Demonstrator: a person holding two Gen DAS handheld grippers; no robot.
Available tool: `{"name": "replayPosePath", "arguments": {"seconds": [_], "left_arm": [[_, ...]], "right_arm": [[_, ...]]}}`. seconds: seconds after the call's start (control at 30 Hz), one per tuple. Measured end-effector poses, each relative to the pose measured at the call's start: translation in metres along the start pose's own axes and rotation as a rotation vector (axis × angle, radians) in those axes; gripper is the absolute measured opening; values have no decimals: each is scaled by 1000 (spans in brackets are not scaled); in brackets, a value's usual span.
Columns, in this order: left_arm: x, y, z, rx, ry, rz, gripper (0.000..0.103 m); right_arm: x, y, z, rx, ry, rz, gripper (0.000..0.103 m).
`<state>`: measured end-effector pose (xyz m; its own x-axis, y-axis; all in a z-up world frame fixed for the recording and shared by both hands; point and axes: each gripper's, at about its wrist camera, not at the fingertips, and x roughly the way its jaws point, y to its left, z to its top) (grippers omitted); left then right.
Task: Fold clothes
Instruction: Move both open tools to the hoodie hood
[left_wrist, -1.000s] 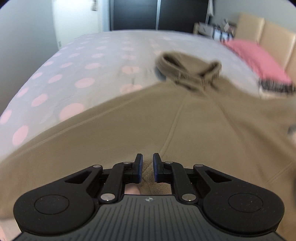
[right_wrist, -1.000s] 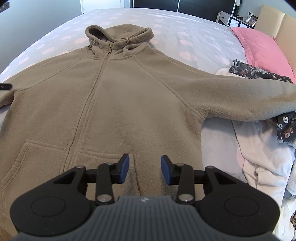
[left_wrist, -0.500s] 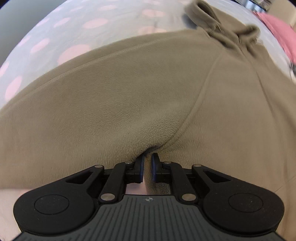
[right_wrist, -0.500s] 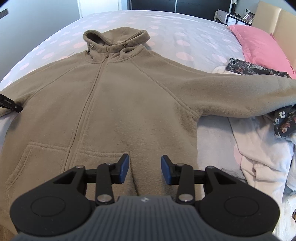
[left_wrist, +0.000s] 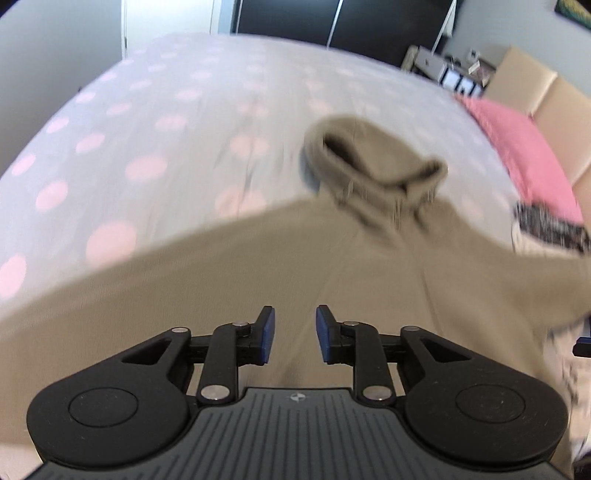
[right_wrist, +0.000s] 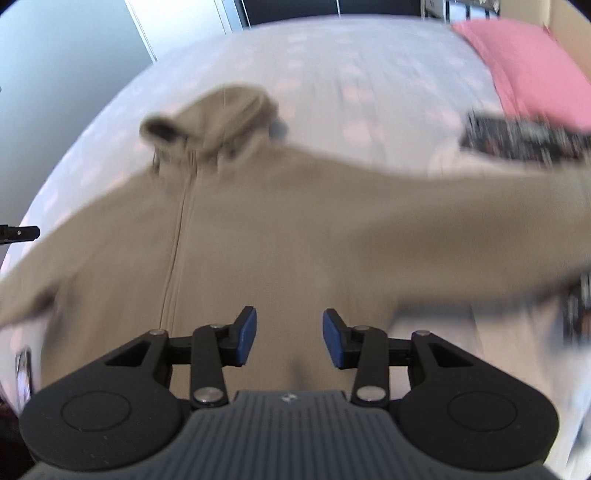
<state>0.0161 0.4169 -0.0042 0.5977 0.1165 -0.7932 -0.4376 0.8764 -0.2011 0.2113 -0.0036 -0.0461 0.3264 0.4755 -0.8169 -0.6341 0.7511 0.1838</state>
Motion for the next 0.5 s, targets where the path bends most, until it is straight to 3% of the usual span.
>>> {"name": "replayPosePath", "arguments": {"seconds": [0.17, 0.27, 0.5], "left_arm": [[40, -3, 61, -70, -87, -16, 41], [72, -8, 95, -92, -100, -51, 49], [155, -24, 143, -39, -87, -67, 52]], "right_arm": [[42, 3, 77, 31, -66, 65, 46], [73, 5, 121, 83, -101, 97, 47], [152, 12, 207, 194, -123, 168, 51]]}}
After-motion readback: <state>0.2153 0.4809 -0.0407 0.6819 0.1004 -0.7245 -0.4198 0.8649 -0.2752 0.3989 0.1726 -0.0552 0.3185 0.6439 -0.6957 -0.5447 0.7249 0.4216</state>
